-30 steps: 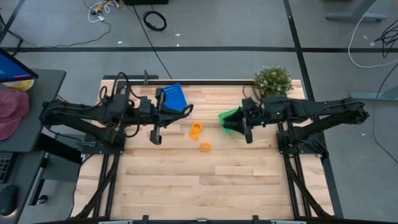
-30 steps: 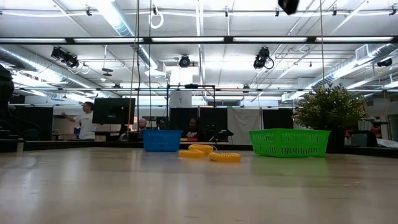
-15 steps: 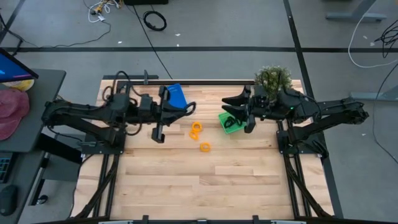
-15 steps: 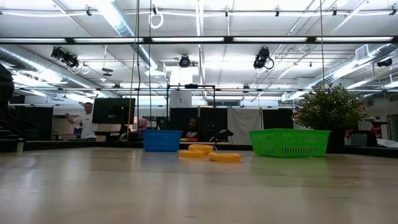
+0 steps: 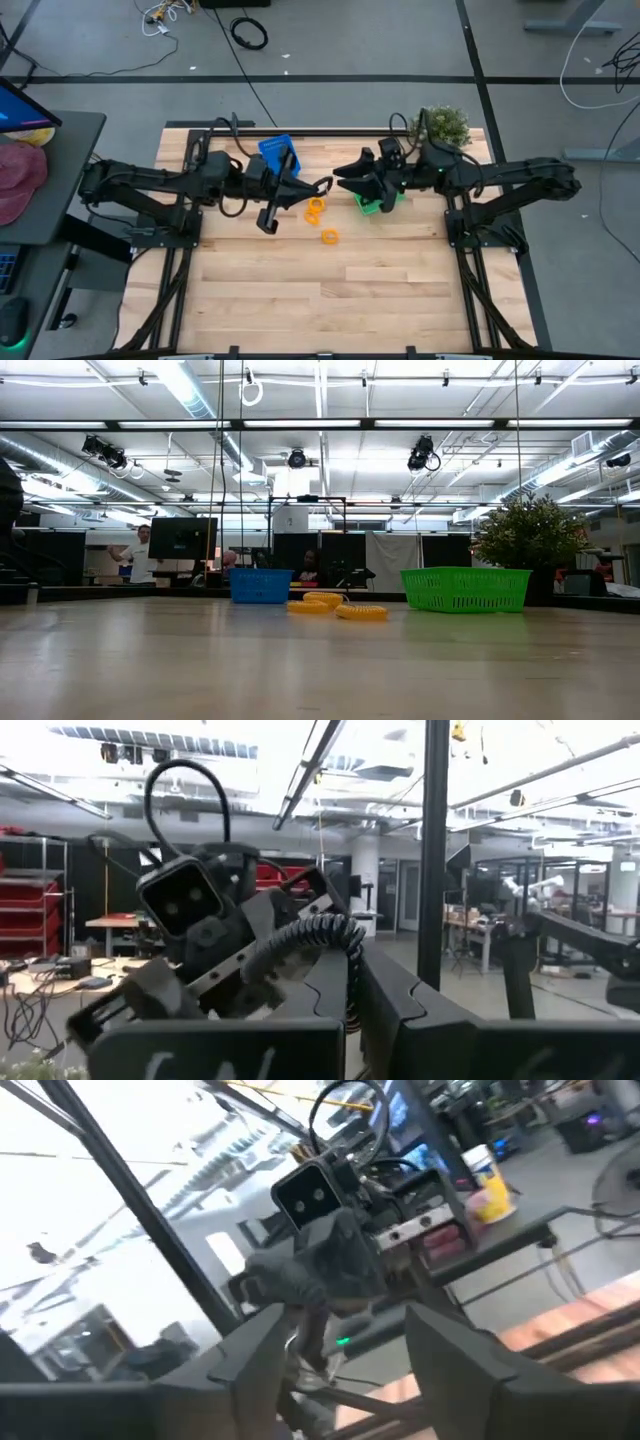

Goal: Sort spring keychains
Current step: Put the black spring keychain into the green bin

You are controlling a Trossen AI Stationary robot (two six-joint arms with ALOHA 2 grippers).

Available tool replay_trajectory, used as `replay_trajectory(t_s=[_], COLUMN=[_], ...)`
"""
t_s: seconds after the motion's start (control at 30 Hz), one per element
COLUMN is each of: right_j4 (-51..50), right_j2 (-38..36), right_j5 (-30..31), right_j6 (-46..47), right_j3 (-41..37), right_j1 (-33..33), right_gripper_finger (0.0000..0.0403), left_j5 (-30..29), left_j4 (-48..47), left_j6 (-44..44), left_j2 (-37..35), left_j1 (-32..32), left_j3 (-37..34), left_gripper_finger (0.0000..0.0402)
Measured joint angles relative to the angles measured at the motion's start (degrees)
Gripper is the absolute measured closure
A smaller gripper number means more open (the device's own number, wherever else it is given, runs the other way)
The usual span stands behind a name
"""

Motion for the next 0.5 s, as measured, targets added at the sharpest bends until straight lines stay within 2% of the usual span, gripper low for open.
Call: replay_trajectory(t_s=[0.23, 0.4, 0.5], right_j4=[5.45, 7.0, 7.05], right_j2=[2.97, 3.46, 3.46], right_j5=[-1.21, -1.72, -1.81], right_j6=[0.01, -0.3, -1.26], right_j3=[0.0, -0.02, -0.02], right_j1=[-0.06, -0.06, -0.06], right_gripper_finger=[0.0144, 0.0143, 0.0157], left_j5=[0.04, 0.01, -0.05], left_j4=[-0.01, -0.96, -2.42], left_j6=[0.06, 0.08, 0.08], left_j2=[-0.06, -0.06, -0.06], left_j1=[0.0, 0.0, 0.16], left_j3=[0.0, 0.0, 0.0], left_gripper_finger=[0.0392, 0.039, 0.0392])
